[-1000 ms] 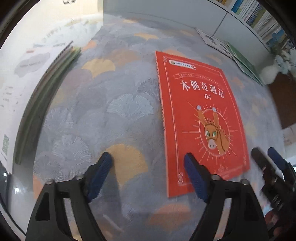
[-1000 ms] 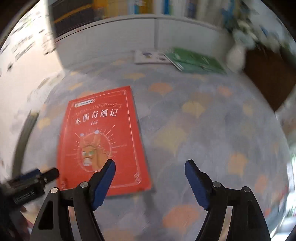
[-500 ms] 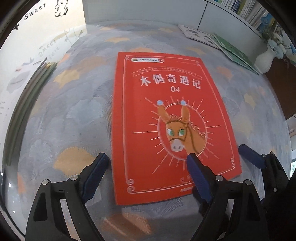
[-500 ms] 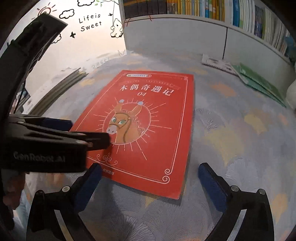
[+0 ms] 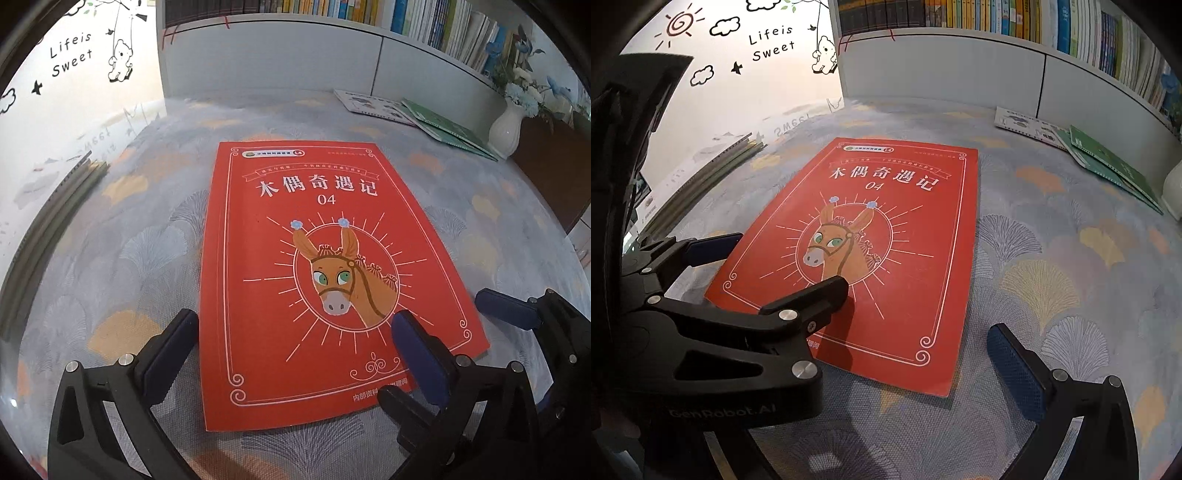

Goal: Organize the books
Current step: 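Grasp the red book with the left gripper while the right gripper holds it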

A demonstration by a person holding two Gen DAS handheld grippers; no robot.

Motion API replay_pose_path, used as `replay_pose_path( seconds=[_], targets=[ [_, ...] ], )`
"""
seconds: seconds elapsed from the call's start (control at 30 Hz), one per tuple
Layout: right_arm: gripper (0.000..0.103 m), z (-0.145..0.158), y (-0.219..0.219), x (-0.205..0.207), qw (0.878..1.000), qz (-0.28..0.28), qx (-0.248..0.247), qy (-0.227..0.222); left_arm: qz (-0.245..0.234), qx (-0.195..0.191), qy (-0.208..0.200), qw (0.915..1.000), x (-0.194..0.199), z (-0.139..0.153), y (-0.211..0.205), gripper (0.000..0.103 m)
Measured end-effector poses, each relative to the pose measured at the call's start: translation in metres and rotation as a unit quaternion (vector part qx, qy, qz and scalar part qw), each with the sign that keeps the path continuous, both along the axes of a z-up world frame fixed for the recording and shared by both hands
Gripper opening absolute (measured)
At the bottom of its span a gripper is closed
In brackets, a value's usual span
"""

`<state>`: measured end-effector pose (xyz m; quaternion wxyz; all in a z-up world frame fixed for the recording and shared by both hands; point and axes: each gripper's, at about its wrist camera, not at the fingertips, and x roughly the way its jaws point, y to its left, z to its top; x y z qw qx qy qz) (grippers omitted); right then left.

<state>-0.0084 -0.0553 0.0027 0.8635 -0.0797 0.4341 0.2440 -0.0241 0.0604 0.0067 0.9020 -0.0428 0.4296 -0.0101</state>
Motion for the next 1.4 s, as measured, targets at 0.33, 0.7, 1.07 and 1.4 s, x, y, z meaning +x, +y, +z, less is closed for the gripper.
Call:
replay_pose_path(
  seconds=[0.33,0.7,1.07,1.4],
  targets=[
    [0.103,0.002,0.009,0.001,1.0,0.013,0.0,-0.002,0.039,-0.002,0.021,0.999,0.002,0.003,-0.018,0.102],
    [0.08,0.023,-0.031,0.016,0.992,-0.037,0.121,0.009,0.024,-0.119,0.033,0.9921,0.006,0.034,-0.004,0.101],
    [0.071,0.007,-0.048,0.031,0.966,-0.02,0.215,0.145,-0.05,-0.271,0.129,0.9524,0.024,0.005,0.017,0.073],
    [0.005,-0.007,-0.048,0.035,0.946,-0.104,0.25,0.179,0.03,-0.292,0.132,0.9469,0.031,0.005,0.075,0.062]
  ],
)
